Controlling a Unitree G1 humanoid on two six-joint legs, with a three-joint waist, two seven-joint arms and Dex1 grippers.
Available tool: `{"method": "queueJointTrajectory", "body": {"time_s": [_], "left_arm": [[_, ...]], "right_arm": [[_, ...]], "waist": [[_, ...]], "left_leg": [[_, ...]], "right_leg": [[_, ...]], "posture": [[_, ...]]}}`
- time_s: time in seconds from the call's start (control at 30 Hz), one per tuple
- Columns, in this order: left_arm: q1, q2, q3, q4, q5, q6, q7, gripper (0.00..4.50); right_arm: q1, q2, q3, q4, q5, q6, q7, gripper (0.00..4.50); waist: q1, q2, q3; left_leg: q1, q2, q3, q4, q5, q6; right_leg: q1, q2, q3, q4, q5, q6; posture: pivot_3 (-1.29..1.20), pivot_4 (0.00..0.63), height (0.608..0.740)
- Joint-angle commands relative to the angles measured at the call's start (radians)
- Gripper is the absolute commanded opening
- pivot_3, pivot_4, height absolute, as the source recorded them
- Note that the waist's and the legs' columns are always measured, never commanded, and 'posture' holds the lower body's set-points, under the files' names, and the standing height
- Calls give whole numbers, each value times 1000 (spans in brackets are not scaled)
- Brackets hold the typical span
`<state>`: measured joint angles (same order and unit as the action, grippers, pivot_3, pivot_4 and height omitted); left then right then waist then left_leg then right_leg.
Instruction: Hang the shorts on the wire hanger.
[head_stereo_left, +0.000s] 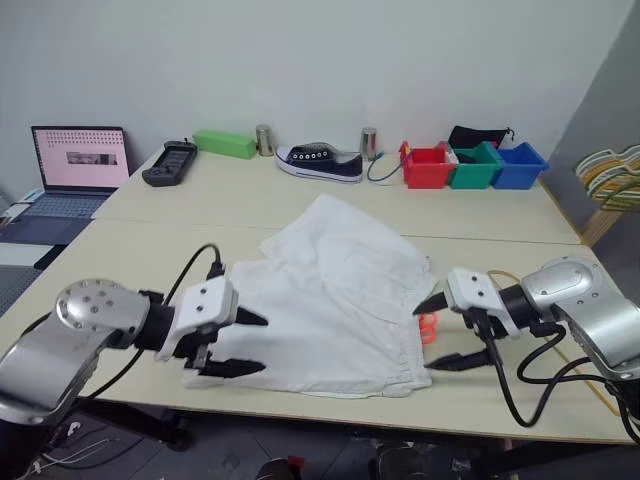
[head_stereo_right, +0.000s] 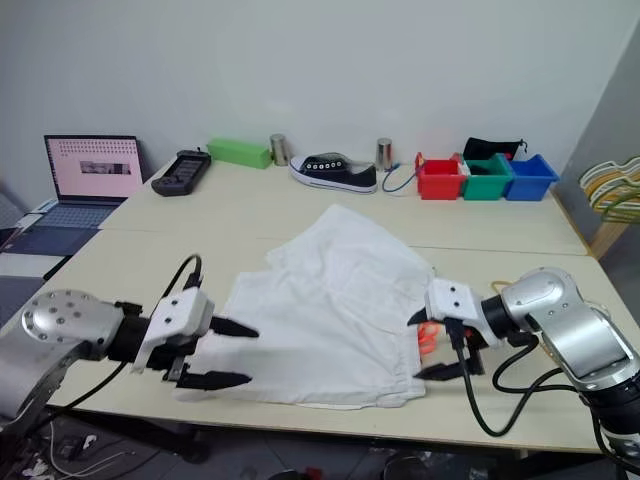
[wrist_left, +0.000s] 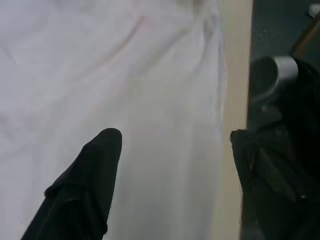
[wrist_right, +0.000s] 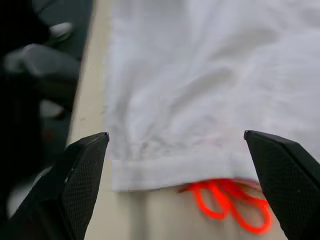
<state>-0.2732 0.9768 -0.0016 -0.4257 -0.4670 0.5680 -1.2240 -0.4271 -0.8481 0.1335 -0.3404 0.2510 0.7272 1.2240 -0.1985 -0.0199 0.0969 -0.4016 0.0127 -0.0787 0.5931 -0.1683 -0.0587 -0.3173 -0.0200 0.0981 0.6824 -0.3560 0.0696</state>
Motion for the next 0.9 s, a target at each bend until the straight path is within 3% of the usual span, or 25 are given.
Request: {"method": "queueJointTrajectory", "body": {"time_s": [0.03,0.23,0.47,0.63,0.9], "left_arm": [[-165,-169,-75,14,-15,63,146,4393],[-279,-412,-208,97,58,18,260,4393],[-383,-612,-330,252,134,-70,286,4393],[-438,-688,-361,335,170,-121,279,4393],[-440,-710,-389,345,200,-143,255,4393]], "right_arm": [[-19,-24,-109,84,-59,80,-181,4500],[81,-128,-212,210,-137,133,-331,4500],[192,-179,-324,354,-134,167,-398,4500],[270,-203,-356,390,-119,169,-387,4500],[317,-215,-350,465,-83,182,-352,4500]], "waist": [[0,0,0],[-8,0,0],[-47,1,0],[-86,1,1],[-140,2,0]], "left_leg": [[-1,0,0,0,0,0],[-17,-2,0,8,0,1],[-17,-3,0,11,-1,3],[-15,-3,1,12,-1,3],[-15,-3,1,14,-1,3]], "right_leg": [[0,0,0,-1,1,1],[-4,0,2,-2,4,2],[-2,0,2,-2,4,2],[0,1,2,-2,2,6],[1,1,4,-2,4,8]], "posture": [[-248,38,740],[-306,46,740],[-332,54,740],[-337,57,740],[-320,53,740]]}}
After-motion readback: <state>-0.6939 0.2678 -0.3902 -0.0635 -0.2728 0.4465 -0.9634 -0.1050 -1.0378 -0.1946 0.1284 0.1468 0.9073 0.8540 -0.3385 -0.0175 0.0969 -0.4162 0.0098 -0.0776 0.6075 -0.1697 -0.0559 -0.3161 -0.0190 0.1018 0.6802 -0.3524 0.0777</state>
